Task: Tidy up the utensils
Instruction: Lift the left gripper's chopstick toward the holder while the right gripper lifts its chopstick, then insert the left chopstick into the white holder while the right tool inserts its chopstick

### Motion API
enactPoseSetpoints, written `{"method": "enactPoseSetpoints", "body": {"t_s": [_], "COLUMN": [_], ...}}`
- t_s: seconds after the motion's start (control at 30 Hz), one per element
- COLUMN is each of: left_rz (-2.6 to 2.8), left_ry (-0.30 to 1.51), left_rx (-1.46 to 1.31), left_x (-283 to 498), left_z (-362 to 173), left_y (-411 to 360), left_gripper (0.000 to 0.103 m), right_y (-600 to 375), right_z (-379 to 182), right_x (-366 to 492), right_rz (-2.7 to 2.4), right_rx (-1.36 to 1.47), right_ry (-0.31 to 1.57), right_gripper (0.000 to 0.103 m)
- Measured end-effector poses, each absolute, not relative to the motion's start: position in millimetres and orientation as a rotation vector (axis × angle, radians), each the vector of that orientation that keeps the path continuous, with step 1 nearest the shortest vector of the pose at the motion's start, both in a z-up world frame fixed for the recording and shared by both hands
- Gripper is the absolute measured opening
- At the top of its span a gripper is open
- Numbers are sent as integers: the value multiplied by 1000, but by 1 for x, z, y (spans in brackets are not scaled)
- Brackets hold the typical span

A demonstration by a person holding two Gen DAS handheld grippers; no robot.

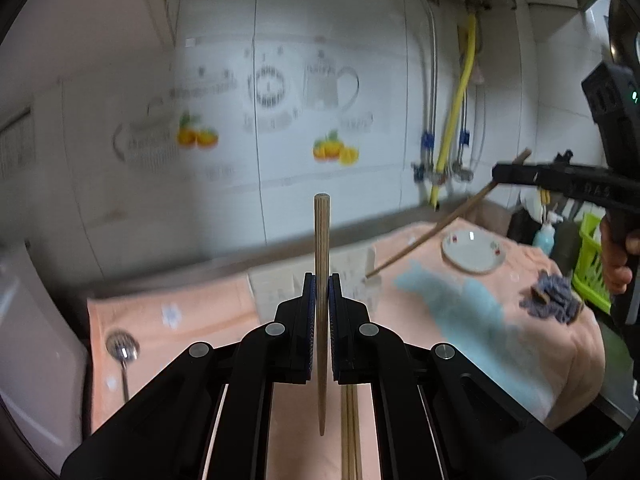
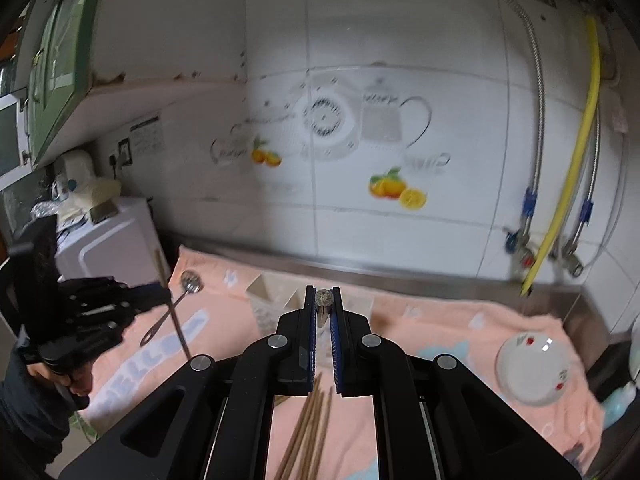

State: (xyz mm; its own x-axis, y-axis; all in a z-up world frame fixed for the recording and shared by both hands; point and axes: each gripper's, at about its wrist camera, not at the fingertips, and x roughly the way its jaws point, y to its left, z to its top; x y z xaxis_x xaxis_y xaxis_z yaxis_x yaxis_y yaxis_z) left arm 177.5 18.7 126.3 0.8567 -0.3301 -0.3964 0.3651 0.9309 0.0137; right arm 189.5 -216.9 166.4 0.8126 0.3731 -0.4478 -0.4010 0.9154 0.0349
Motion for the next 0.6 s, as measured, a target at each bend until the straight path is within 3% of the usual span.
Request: {"method": "enactPoseSetpoints", "body": {"t_s": [0.3, 0.6], "left_rz": [-328, -247], "left_ry": [277, 209], "left_rx": [113, 124], "left_x": [217, 259], "left_z": [182, 193], "left_y": [4, -3], "left_gripper": [5, 5], "right_y": [-216, -211], "right_z": [154, 129], "right_x": [236, 262], "right_rz": [366, 352], "right_rx": [-64, -63], "right_ry": [514, 562], "right_gripper": [6, 6]}}
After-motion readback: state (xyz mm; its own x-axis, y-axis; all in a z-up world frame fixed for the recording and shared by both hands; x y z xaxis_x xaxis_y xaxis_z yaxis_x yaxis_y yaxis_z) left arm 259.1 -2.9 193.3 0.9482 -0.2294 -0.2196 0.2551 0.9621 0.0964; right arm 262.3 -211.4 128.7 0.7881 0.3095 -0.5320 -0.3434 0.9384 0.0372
